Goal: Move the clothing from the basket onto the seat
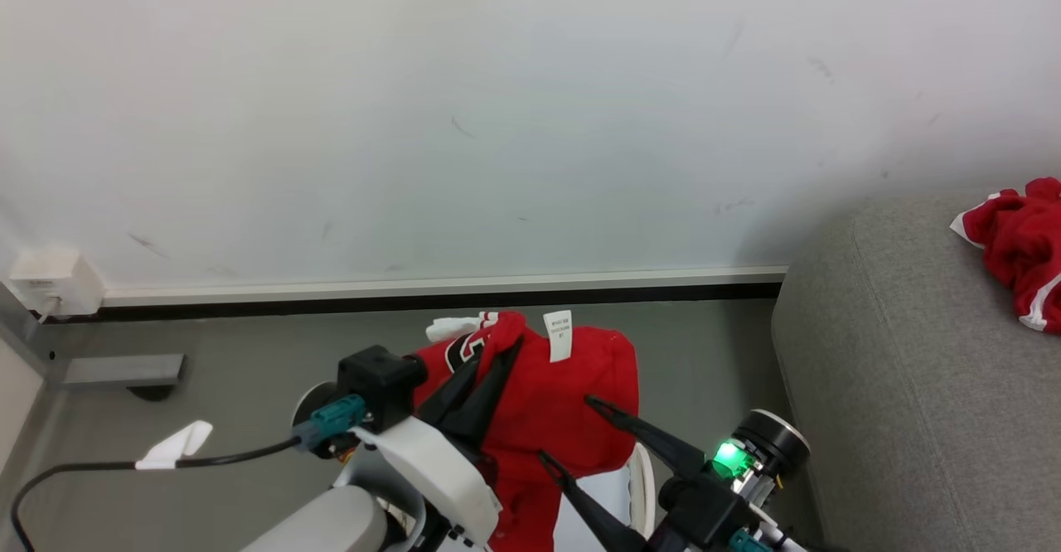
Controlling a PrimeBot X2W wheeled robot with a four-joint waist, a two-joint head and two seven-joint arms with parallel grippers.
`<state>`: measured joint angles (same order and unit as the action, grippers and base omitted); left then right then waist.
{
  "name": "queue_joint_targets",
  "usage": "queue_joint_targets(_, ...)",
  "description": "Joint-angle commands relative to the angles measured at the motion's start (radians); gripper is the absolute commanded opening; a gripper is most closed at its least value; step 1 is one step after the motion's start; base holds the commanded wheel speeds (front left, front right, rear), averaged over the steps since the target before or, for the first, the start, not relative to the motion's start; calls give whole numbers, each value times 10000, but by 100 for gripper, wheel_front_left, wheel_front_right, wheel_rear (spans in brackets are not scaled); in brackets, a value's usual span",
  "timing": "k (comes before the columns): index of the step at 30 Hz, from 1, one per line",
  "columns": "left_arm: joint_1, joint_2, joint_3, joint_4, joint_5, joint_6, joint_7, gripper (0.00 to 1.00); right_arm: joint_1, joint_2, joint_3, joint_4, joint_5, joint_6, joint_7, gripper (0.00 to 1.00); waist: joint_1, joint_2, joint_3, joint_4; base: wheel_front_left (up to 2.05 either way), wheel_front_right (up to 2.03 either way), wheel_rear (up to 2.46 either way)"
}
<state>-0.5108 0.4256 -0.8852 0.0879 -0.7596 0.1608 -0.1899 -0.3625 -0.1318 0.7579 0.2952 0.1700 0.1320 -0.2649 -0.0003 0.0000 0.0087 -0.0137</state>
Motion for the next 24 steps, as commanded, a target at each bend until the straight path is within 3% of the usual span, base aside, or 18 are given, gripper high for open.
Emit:
queue_joint_targets(1,126,-46,-31,-152,126,116,71,0,-169,29,61,96,-144,-25,9,100,3,0,1,11,0,0,0)
queue_joint_targets(7,143,-270,-206,-633,215,422,281,0,-396,295,-101,330,-1015,-25,9,100,3,0,2,26,0,0,0)
queue_joint_targets(17,314,-487,-836,-1232,347,467,765,0,-265,692,-1366,664,-2251,-25,9,100,3,0,-49,132,0,0,0)
queue_joint_targets(24,358,-396,-911,-1243,275,472,885,0,-94,776,-1732,468,-2404,-25,8,100,3,0,-53,176,0,0,0)
